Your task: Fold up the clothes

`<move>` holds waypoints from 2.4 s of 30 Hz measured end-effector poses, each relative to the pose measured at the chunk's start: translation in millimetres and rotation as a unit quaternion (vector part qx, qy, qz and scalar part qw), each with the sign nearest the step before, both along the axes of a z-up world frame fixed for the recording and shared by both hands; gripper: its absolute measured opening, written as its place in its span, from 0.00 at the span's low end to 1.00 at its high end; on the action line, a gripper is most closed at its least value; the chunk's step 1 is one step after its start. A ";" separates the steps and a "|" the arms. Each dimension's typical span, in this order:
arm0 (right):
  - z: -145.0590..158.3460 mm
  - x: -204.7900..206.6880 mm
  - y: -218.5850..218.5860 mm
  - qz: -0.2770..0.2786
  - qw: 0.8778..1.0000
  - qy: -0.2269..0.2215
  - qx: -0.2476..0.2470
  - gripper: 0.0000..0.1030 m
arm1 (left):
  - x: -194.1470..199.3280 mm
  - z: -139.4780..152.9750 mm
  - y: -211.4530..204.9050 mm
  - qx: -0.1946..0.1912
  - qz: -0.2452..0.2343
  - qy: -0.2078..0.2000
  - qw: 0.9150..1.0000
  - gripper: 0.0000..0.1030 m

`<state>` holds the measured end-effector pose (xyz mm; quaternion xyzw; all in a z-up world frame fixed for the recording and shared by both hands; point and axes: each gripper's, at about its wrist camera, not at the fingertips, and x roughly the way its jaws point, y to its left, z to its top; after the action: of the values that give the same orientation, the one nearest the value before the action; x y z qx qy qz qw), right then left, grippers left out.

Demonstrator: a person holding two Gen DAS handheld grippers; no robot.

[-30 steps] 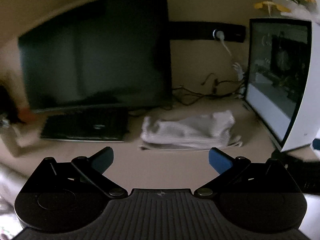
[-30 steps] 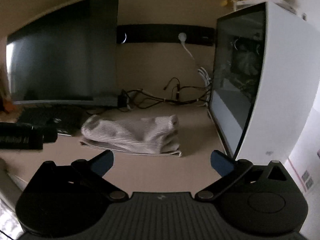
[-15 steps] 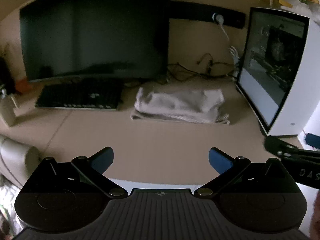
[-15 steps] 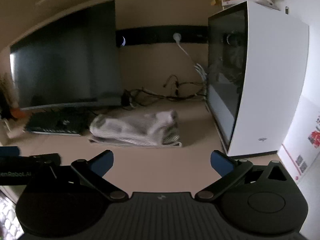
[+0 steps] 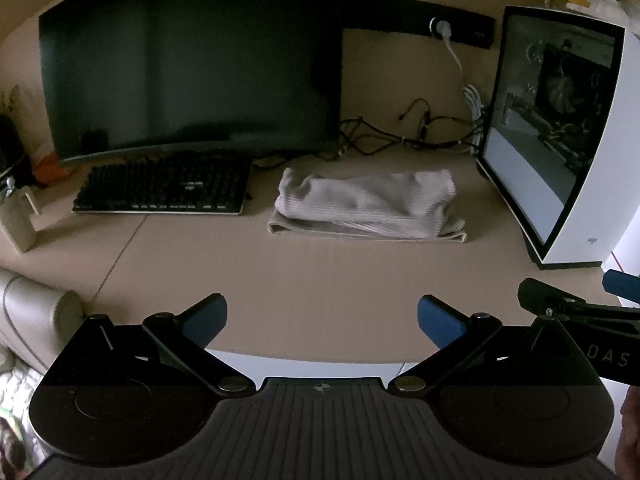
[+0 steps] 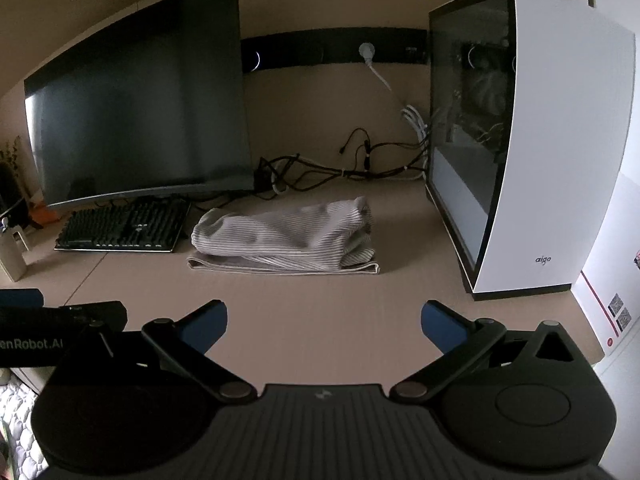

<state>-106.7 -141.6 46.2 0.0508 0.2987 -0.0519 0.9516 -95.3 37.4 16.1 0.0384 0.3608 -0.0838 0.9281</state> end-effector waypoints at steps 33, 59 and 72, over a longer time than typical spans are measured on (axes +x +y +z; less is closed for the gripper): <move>-11.7 25.4 -1.5 -0.010 1.000 0.026 -0.001 1.00 | 31.3 -8.9 9.4 0.004 -0.010 0.018 1.000 1.00; -14.0 27.0 11.9 0.004 0.999 0.034 -0.013 1.00 | 36.2 -12.1 20.6 0.000 -0.011 0.027 1.000 1.00; -17.2 29.3 21.9 0.008 0.999 0.044 -0.018 1.00 | 39.8 -17.5 29.2 0.001 -0.006 0.036 0.999 1.00</move>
<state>-77.4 -119.6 29.0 0.0285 0.3396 -0.0519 0.9387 -55.6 66.6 -1.4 0.0382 0.3937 -0.0905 0.9140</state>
